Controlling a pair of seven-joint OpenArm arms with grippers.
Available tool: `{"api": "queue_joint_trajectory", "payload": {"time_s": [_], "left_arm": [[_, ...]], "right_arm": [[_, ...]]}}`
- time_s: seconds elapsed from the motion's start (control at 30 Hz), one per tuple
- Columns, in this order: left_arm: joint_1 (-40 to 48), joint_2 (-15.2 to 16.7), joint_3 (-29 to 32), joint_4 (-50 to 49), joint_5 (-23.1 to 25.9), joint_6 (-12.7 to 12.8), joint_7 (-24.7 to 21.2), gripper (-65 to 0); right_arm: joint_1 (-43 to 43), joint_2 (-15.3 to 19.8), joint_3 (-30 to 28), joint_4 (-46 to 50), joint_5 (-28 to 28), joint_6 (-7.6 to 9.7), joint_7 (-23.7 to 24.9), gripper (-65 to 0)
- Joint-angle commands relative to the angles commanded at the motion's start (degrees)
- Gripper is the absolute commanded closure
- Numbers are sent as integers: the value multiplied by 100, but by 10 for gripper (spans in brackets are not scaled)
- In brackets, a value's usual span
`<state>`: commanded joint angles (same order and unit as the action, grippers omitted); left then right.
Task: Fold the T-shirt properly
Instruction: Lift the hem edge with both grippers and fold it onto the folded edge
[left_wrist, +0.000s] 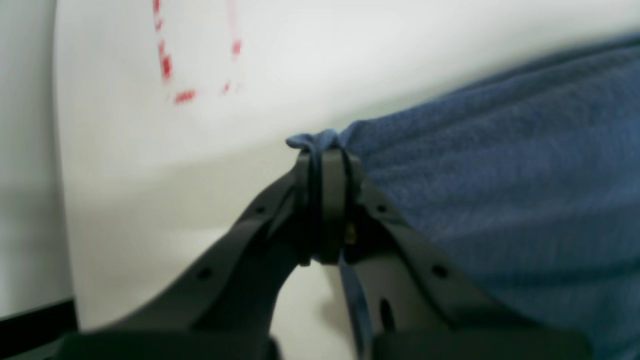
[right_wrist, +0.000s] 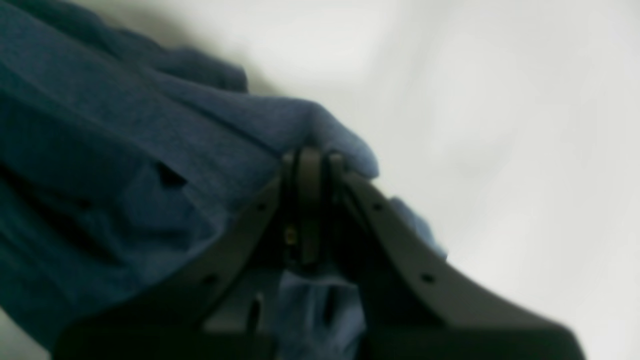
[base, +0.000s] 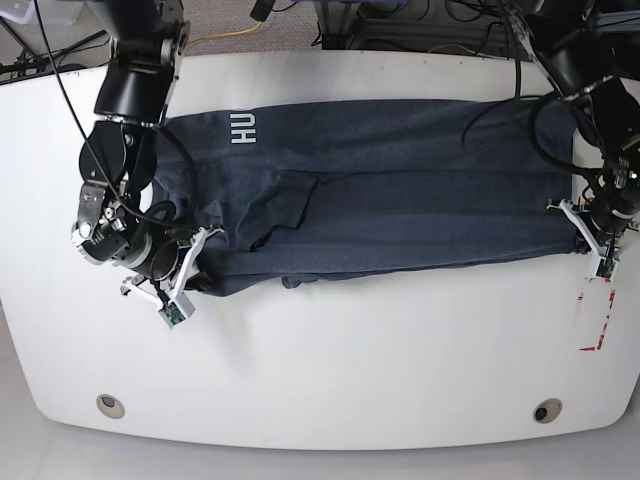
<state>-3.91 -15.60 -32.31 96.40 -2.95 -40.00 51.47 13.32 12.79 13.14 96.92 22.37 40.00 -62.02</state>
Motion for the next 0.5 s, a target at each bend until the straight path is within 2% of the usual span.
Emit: {"api": "queue_joint_trajectory", "payload": {"time_s": [0.1,0.27,0.4,0.5], "left_arm": [[607,141,-9,475,0,0,0,0],[1319,255,-9,905,0,0,0,0],[1934,264,0,1187,0,0,0,0],[2171,264,0,1196,0,0,0,0]], "right_arm": [[-659,35,510,334,686,0,-62,0],[-1451,35,1081,607,1433,0,-281,0],[-2224,97,1187,967,1952,0,-290,0],[-2576,70,1187,1143,2092,0,-290,0]]}}
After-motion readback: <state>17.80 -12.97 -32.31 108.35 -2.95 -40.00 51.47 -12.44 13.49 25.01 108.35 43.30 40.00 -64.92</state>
